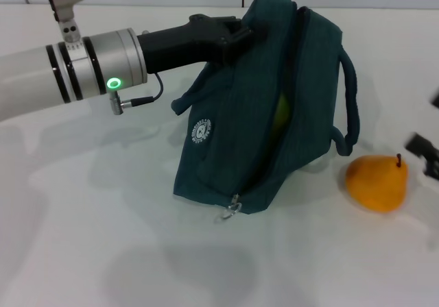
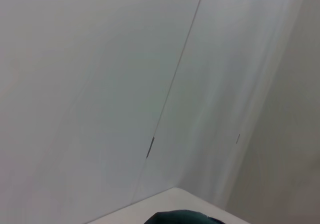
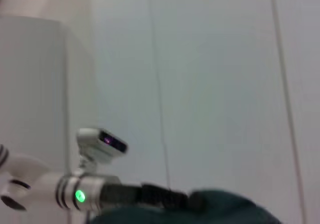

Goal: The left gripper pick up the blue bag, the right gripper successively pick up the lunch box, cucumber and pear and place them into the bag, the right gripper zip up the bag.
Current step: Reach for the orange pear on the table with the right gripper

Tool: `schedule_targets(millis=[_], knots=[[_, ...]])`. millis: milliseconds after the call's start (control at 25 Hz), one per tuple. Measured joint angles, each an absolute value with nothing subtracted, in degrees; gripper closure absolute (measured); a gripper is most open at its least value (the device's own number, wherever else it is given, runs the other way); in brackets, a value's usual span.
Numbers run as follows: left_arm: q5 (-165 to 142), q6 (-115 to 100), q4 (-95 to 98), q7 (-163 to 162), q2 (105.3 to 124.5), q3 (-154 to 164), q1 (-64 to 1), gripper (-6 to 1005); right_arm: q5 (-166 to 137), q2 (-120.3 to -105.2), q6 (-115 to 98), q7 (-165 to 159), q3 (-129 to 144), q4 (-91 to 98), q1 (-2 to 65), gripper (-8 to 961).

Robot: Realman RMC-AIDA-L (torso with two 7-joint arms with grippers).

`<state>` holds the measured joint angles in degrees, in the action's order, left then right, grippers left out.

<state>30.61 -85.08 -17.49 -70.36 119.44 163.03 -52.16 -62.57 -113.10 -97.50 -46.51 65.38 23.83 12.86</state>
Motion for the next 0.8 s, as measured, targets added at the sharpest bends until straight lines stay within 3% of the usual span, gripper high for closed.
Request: schedule_targets(millis=[200,680,800], knots=[[30.57,-85.04,-17.49,-70.14,119.49,163.03,-52.36,886,-62.60,-113.47,-92.89,-44.69,65.39,20.37,9.72,179],[30.79,-83.04,-15.23,-68.71,119.51,163.03,-52.65,887,-64.33,-114.43,-88.66,-43.93,66.09,18.37,11.65,278],[30.82,-82.96,-15.22,-68.73,119.51,163.03,-52.65,887,-64.89,-114.47,-88.38,-43.98,66.15,18.35,12.45,391]])
